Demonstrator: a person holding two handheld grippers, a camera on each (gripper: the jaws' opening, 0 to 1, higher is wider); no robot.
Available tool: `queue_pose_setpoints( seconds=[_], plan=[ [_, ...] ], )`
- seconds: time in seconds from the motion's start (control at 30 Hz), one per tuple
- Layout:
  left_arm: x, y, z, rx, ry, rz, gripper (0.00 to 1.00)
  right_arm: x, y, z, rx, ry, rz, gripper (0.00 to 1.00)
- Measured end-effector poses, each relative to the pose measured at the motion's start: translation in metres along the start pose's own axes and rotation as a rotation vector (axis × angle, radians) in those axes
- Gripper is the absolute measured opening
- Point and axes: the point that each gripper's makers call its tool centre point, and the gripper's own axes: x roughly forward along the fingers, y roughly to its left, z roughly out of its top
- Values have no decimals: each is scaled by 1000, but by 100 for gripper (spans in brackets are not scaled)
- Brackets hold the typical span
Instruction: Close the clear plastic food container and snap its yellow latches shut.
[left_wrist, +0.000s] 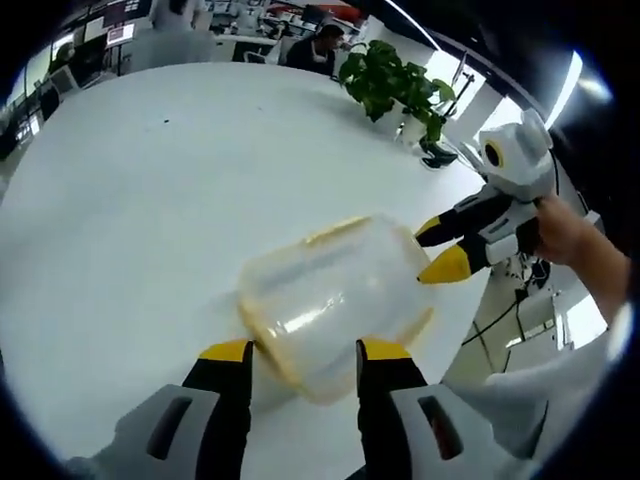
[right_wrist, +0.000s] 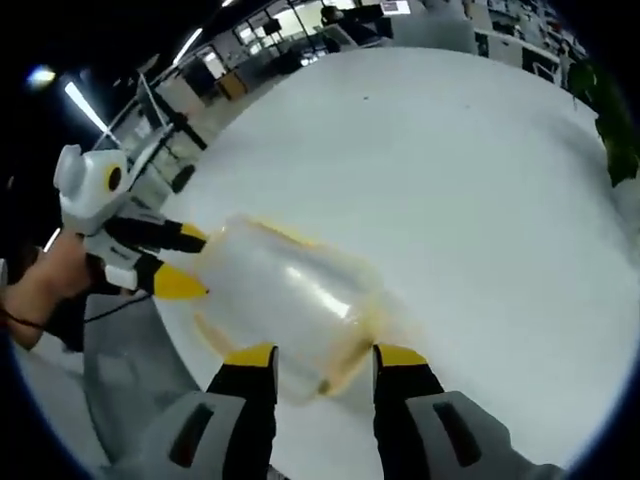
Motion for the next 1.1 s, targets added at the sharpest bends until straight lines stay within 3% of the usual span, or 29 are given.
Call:
queue_pose_setpoints(
  seconds=[0.27,0.37,0.4,0.47,0.53,1.1],
  plan=[
    [3,-1,0,-22,7,-12,37,2,1,0,13,20,17,34],
    [6,0,0,-47,9,-13,34,4,3,0,11,38,14,31],
    [-1,-2,0,-98,9,-40,33,2,-1,-10,14,48,42,30],
    [-4,-1,-1,-81,11,-38,33,4,-2,-10,-4,37,17,31],
    [-4,-1,0,-89,-8,-28,34,4,-2,-9,37,-5,33,31],
    [2,0,1,-122,-12,-46,37,2,2,-1,15,6,30,33]
  ],
)
